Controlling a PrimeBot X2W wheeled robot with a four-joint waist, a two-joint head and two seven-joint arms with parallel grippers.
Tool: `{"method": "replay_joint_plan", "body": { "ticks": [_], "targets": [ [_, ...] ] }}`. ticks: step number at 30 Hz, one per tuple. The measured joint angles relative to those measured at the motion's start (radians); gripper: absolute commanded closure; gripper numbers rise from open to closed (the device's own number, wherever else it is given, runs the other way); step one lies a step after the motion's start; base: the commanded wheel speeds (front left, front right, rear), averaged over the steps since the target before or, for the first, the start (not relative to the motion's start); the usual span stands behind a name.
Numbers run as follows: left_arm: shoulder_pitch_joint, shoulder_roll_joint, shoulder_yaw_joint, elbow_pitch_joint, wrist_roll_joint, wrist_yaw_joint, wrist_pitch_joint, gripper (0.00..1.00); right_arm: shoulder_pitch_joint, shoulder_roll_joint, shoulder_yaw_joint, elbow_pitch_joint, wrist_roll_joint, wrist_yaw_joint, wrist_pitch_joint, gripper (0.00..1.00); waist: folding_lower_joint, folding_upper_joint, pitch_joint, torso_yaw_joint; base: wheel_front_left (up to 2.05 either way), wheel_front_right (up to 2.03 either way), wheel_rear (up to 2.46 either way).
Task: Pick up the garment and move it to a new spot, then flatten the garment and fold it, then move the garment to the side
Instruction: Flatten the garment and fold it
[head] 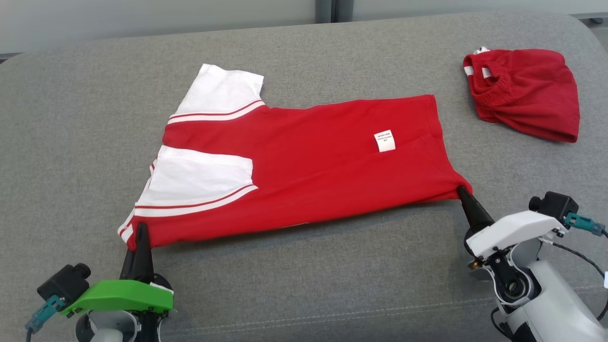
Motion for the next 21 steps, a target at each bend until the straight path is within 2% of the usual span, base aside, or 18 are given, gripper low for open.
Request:
{"method": "replay_joint_plan", "body": {
  "ticks": [11, 21],
  "targets": [
    [0.092, 0.001, 0.0, -0.063, 0.011, 0.0, 0.0, 1.0, 0.11, -0.022, 0.015, -0.097, 0.011, 0.005, 0.01, 1.0, 0.0, 0.0, -0.024, -0.002, 0.0, 0.0, 0.0],
    [0.156, 0.003, -0.021, -0.058, 0.026, 0.022, 0.0, 1.0, 0.199, -0.049, 0.026, -0.153, 0.01, 0.007, 0.037, 1.0, 0.0, 0.0, -0.043, -0.027, 0.0, 0.0, 0.0]
  ]
}}
